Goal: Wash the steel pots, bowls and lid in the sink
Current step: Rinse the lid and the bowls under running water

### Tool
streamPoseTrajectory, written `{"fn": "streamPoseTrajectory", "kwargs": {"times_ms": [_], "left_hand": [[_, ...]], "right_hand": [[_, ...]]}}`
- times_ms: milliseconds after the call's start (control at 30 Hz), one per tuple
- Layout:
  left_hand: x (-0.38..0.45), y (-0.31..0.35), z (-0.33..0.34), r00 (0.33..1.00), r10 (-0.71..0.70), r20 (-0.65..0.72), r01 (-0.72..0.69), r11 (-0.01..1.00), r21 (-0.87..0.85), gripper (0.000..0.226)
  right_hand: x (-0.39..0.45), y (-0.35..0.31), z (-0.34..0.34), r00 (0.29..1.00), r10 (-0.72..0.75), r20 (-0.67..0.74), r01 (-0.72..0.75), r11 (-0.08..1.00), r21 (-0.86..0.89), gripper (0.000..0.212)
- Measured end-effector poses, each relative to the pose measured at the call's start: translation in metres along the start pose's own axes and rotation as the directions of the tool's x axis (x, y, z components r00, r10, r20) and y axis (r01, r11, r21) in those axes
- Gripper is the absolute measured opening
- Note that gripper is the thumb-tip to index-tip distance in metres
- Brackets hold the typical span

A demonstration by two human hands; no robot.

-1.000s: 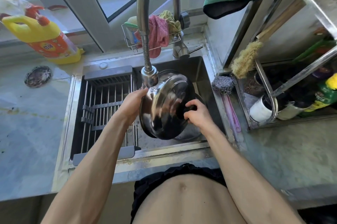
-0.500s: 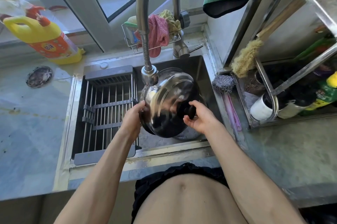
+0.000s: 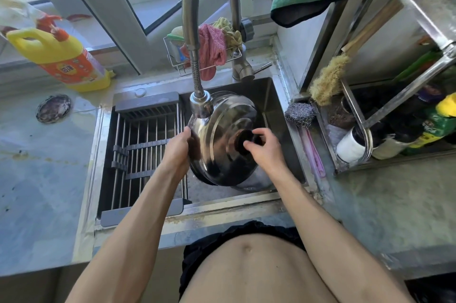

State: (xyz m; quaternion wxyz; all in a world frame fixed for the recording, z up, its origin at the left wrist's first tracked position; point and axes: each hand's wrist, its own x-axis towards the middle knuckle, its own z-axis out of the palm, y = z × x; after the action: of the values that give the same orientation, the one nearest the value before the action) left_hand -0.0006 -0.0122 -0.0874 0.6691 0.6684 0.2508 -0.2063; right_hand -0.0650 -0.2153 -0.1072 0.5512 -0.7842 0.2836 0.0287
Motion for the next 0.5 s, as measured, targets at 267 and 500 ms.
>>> {"fn": "streamPoseTrajectory", "kwargs": {"times_ms": [267,500], "left_hand": [[-0.018,-0.032,0.000,0.999,-0.004,0.047,0.009,0.993,-0.114,0.039],[-0.021,-0.025,-0.001,0.994,0.005,0.112,-0.005,1.000,-0.002,0.054]], "right_hand": [[-0.004,-0.005,-0.012,0.683,0.595,0.423,-0.727,0.502,0.468,0.056],[0.002,0.004,-0.005,0.735,0.590,0.334,-0.671,0.564,0.481,0.031]]}}
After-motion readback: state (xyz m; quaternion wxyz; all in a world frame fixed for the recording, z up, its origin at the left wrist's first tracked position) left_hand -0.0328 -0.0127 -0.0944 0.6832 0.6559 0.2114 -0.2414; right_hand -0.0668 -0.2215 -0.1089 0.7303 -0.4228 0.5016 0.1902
